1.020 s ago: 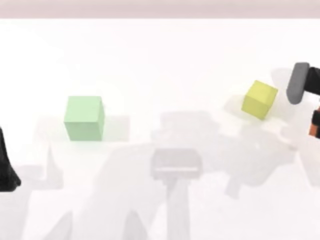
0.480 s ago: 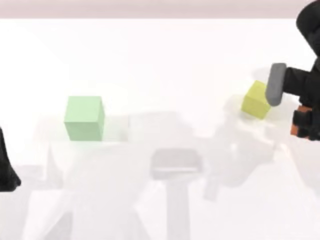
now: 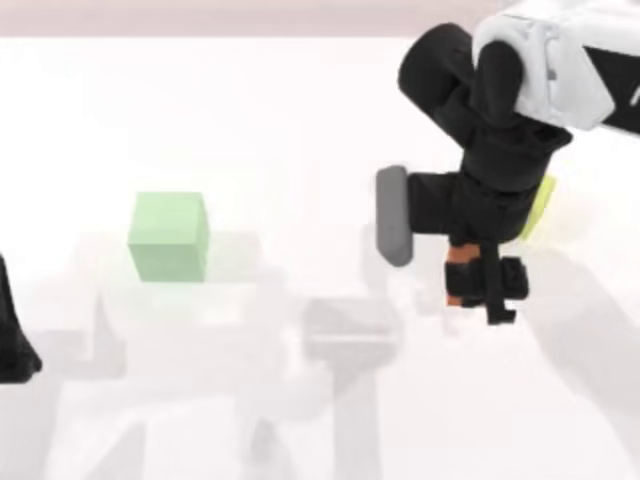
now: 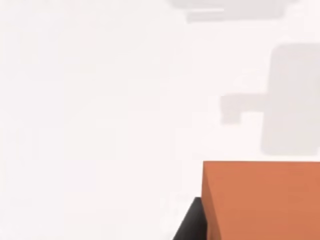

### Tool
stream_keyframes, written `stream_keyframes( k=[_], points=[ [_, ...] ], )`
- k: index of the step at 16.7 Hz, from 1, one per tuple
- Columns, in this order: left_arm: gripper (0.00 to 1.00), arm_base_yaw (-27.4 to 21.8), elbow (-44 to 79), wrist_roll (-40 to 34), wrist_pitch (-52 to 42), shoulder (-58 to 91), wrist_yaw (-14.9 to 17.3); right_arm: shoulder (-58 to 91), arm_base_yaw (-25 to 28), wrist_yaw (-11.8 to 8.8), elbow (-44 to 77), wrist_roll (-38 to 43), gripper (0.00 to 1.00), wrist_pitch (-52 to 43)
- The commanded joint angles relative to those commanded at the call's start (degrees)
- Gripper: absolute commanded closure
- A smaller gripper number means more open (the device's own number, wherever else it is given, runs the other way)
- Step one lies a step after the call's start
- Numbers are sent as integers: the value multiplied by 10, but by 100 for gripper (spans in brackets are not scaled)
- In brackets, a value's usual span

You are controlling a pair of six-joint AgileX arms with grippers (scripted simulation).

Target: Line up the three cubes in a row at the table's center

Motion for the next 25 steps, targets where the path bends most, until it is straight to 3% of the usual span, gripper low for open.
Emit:
stream_keyframes(
  k=[3, 8, 16, 21, 25],
  points=[
    [0, 0, 0, 0, 0, 0, 0, 2, 34, 0, 10, 8, 100, -6],
    [0, 0, 0, 0, 0, 0, 0, 0, 32, 0, 7, 8, 100, -3],
    [0, 0, 0, 0, 0, 0, 0, 40, 34, 0, -88, 10, 100, 133],
    [0, 0, 0, 0, 0, 0, 0, 43, 35, 1, -95, 10, 100, 141],
    [0, 0, 0, 0, 0, 0, 0, 43, 35, 1, -95, 10, 70, 141]
  ],
)
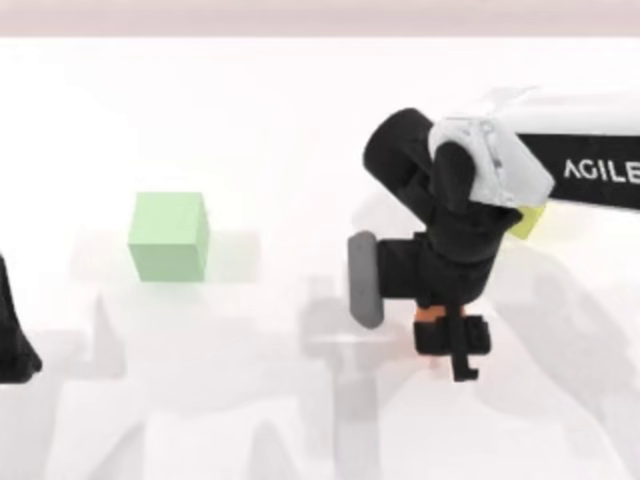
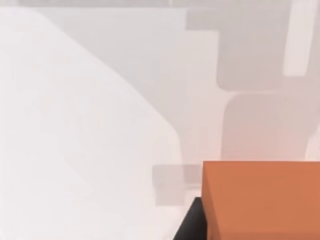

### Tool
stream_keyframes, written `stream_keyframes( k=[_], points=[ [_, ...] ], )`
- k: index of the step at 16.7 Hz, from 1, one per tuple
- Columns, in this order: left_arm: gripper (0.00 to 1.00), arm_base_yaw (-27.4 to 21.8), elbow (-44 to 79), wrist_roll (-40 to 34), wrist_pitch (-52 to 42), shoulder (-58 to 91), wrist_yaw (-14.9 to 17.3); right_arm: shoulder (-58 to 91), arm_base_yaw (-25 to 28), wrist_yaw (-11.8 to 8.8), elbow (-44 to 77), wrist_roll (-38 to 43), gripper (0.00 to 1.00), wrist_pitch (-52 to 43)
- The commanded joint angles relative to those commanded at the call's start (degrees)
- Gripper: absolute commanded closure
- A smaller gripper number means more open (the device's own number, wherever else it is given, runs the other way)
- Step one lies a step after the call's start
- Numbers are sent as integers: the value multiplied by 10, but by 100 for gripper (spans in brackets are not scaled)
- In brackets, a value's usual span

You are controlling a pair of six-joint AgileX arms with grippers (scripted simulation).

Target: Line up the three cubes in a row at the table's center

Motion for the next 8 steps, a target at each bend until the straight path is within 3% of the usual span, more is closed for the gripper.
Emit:
stream_keyframes(
  k=[8],
  points=[
    [0, 0, 0, 0, 0, 0, 0, 0, 0, 0, 0, 0, 10, 0]
  ],
)
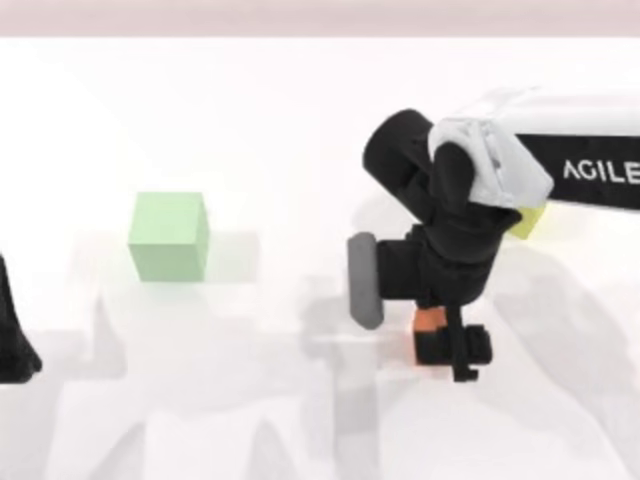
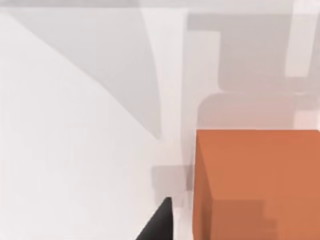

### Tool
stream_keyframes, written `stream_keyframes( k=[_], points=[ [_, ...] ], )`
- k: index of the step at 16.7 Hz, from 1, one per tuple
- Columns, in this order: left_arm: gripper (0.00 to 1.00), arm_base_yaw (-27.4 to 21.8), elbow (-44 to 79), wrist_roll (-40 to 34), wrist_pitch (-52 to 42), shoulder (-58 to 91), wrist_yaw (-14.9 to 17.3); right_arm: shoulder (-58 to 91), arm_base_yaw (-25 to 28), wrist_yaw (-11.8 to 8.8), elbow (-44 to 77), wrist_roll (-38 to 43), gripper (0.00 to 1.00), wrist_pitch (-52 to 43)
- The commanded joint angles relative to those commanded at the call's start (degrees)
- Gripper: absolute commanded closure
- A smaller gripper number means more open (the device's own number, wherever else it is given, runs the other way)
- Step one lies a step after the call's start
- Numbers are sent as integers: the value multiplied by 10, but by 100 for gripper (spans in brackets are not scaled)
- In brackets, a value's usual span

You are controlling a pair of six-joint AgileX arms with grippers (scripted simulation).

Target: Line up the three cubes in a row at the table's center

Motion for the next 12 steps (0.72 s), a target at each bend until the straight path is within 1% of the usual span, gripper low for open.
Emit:
stream_keyframes(
  k=[1, 2, 12],
  points=[
    [0, 0, 0, 0, 0, 0, 0, 0, 0, 0, 0, 0, 2, 0],
    [0, 0, 0, 0, 0, 0, 0, 0, 0, 0, 0, 0, 0, 0],
    [0, 0, 0, 0, 0, 0, 0, -3, 1, 0, 8, -2, 0, -10]
  ],
)
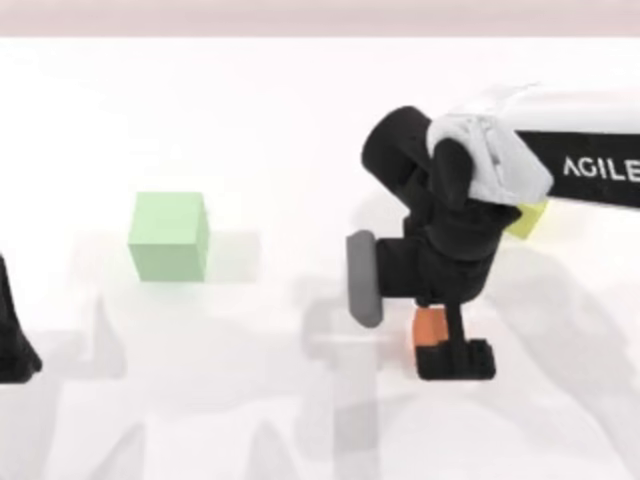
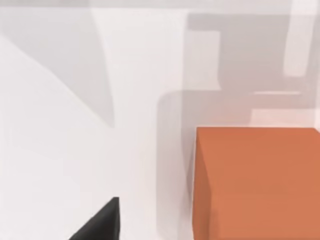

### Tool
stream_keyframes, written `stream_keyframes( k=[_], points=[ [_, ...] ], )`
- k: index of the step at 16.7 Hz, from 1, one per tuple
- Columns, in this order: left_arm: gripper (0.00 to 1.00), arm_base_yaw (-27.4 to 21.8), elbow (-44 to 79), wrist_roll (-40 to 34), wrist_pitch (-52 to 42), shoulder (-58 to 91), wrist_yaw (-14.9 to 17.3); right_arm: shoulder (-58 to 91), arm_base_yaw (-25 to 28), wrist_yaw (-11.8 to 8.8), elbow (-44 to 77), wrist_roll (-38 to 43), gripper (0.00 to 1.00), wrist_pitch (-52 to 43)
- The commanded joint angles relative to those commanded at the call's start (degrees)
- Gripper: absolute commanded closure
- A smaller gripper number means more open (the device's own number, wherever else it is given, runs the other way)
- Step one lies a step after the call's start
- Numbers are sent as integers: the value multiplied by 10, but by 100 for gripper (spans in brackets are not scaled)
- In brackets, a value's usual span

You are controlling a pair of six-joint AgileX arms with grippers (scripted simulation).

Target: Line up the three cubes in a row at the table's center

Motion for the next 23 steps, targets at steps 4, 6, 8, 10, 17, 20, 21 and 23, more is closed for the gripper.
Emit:
stream_keyframes(
  k=[4, 6, 8, 10, 17, 20, 21, 23],
  points=[
    [0, 0, 0, 0, 0, 0, 0, -19, 1, -1, 49, -1, 0, -71],
    [0, 0, 0, 0, 0, 0, 0, -32, 2, -1, 75, -1, 0, -111],
    [0, 0, 0, 0, 0, 0, 0, -41, 2, 0, 91, -1, 0, -133],
    [0, 0, 0, 0, 0, 0, 0, -42, 2, 0, 93, -1, 0, -136],
    [0, 0, 0, 0, 0, 0, 0, 14, -36, 1, 159, 16, 0, -164],
    [0, 0, 0, 0, 0, 0, 0, 82, -89, 2, 267, 45, 0, -200],
    [0, 0, 0, 0, 0, 0, 0, 106, -109, 3, 308, 56, 0, -213],
    [0, 0, 0, 0, 0, 0, 0, 151, -149, 4, 387, 78, 0, -238]
  ],
)
